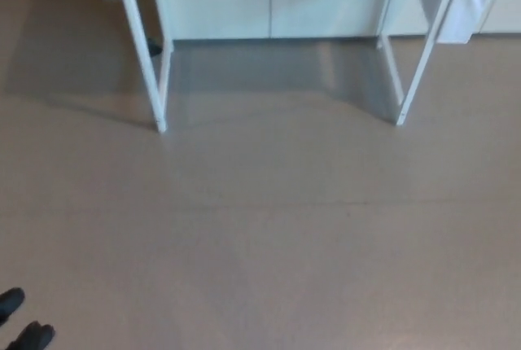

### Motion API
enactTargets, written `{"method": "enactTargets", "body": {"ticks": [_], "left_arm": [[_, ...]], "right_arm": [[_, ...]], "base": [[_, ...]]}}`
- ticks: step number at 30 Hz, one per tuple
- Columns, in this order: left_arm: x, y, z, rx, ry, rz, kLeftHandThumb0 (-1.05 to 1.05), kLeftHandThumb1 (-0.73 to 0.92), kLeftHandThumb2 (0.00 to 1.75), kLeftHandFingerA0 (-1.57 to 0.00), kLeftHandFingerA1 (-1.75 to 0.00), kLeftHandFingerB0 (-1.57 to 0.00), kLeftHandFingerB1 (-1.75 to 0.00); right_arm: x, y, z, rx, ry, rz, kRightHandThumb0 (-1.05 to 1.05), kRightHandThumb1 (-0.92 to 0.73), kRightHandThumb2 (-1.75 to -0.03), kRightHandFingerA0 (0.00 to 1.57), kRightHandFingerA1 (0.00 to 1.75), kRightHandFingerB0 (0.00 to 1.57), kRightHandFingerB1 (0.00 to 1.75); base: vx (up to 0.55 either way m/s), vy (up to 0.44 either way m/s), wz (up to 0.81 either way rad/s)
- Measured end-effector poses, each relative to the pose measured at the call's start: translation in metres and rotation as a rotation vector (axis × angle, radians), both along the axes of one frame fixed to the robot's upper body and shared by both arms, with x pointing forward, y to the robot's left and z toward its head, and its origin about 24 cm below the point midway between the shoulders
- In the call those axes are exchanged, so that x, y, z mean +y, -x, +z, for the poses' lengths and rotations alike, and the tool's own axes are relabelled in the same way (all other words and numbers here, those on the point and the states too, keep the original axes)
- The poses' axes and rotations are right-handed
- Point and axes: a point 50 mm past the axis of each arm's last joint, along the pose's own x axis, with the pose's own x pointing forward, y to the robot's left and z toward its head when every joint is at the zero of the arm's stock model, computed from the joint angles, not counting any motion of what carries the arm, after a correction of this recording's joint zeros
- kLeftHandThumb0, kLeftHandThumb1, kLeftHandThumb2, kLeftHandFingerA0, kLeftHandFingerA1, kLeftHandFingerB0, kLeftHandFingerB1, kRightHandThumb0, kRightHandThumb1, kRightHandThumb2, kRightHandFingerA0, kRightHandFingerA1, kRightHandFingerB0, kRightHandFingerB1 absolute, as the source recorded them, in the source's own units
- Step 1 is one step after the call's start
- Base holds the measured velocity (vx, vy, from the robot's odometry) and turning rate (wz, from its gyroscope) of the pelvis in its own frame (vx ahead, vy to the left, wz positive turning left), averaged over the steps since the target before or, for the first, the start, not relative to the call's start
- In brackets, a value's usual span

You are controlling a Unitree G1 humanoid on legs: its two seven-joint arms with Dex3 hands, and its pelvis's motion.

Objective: The robot walks towards a desk on which an air pump is kept in the middle. It lifts it up and holds it with its left hand and uses its right hand to compress it by pushing its handle inwards.

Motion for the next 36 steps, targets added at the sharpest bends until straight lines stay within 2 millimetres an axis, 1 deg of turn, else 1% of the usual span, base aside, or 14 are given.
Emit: {"method": "enactTargets", "body": {"ticks": [2, 7, 12, 13, 14, 16, 22, 25, 27, 30, 34, 35, 36], "left_arm": [[0.001, -0.001, 0.001, -0.002, -0.003, -0.001, -0.14, 0.69, 0.60, -0.57, -0.49, -0.49, -0.43], [0.003, -0.001, 0.001, 0.006, -0.009, -0.005, -0.14, 0.68, 0.59, -0.58, -0.49, -0.50, -0.44], [0.004, 0.002, -0.001, 0.019, -0.006, -0.005, -0.14, 0.67, 0.59, -0.60, -0.50, -0.51, -0.44], [0.003, 0.001, -0.002, 0.018, -0.002, -0.005, -0.14, 0.67, 0.59, -0.60, -0.50, -0.51, -0.44], [0.003, -0.001, 0.000, 0.011, -0.005, -0.010, -0.14, 0.65, 0.59, -0.61, -0.51, -0.53, -0.46], [0.000, -0.007, 0.001, -0.003, 0.001, -0.022, -0.15, 0.67, 0.59, -0.62, -0.51, -0.53, -0.46], [0.000, -0.003, -0.001, 0.009, 0.001, -0.022, -0.15, 0.67, 0.59, -0.61, -0.51, -0.53, -0.46], [-0.001, -0.003, -0.001, 0.011, 0.002, -0.024, -0.14, 0.67, 0.59, -0.61, -0.52, -0.53, -0.47], [-0.001, -0.002, -0.001, 0.012, 0.003, -0.025, -0.14, 0.67, 0.59, -0.64, -0.53, -0.56, -0.48], [0.000, -0.007, 0.001, 0.003, -0.001, -0.033, -0.15, 0.68, 0.60, -0.64, -0.53, -0.55, -0.47], [0.000, -0.009, 0.002, -0.007, -0.009, -0.041, -0.15, 0.68, 0.60, -0.64, -0.53, -0.55, -0.48], [0.000, -0.009, 0.002, -0.007, -0.009, -0.043, -0.14, 0.66, 0.59, -0.68, -0.54, -0.60, -0.49], [0.000, -0.007, 0.002, -0.003, -0.008, -0.041, -0.14, 0.66, 0.59, -0.68, -0.54, -0.60, -0.49]], "right_arm": [[0.000, 0.001, 0.000, 0.001, -0.002, -0.001, -0.33, -0.65, -0.59, 0.67, 0.46, 0.47, 0.39], [0.000, 0.003, -0.001, 0.009, -0.003, -0.004, -0.32, -0.64, -0.59, 0.67, 0.46, 0.48, 0.39], [0.001, 0.004, -0.002, 0.011, -0.005, -0.006, -0.32, -0.65, -0.59, 0.67, 0.46, 0.48, 0.39], [0.000, 0.005, -0.003, 0.015, -0.006, -0.008, -0.32, -0.65, -0.59, 0.67, 0.46, 0.48, 0.39], [0.002, 0.004, -0.003, 0.011, -0.012, -0.006, -0.33, -0.65, -0.59, 0.67, 0.46, 0.49, 0.39], [-0.001, 0.001, 0.000, -0.001, 0.001, -0.004, -0.34, -0.64, -0.59, 0.67, 0.46, 0.49, 0.39], [-0.002, -0.001, 0.001, -0.006, 0.007, 0.000, -0.33, -0.64, -0.59, 0.69, 0.47, 0.50, 0.40], [-0.003, 0.001, 0.000, 0.002, 0.006, -0.003, -0.33, -0.64, -0.59, 0.68, 0.47, 0.50, 0.40], [-0.003, 0.004, -0.002, 0.013, 0.004, -0.007, -0.33, -0.63, -0.58, 0.69, 0.48, 0.51, 0.40], [-0.001, -0.003, -0.001, -0.006, 0.001, 0.004, -0.33, -0.63, -0.58, 0.70, 0.49, 0.51, 0.41], [0.000, -0.001, -0.001, -0.003, 0.001, 0.002, -0.32, -0.63, -0.58, 0.73, 0.50, 0.52, 0.41], [-0.001, 0.000, -0.001, -0.001, 0.001, 0.002, -0.30, -0.64, -0.58, 0.73, 0.50, 0.53, 0.41], [-0.001, 0.002, -0.002, 0.003, 0.001, 0.000, -0.30, -0.64, -0.58, 0.73, 0.50, 0.53, 0.41]], "base": [[0.59, 0.070, -0.01], [0.39, 0.097, 0.10], [0.43, -0.068, 0.28], [0.55, -0.141, -0.68], [0.59, -0.112, 1.02], [0.45, -0.118, 0.41], [0.42, -0.055, -0.09], [0.44, 0.112, -0.29], [0.54, 0.186, -0.20], [0.61, 0.230, -0.53], [0.53, 0.155, -0.03], [0.34, 0.097, 0.05], [0.32, 0.075, 0.06]]}}
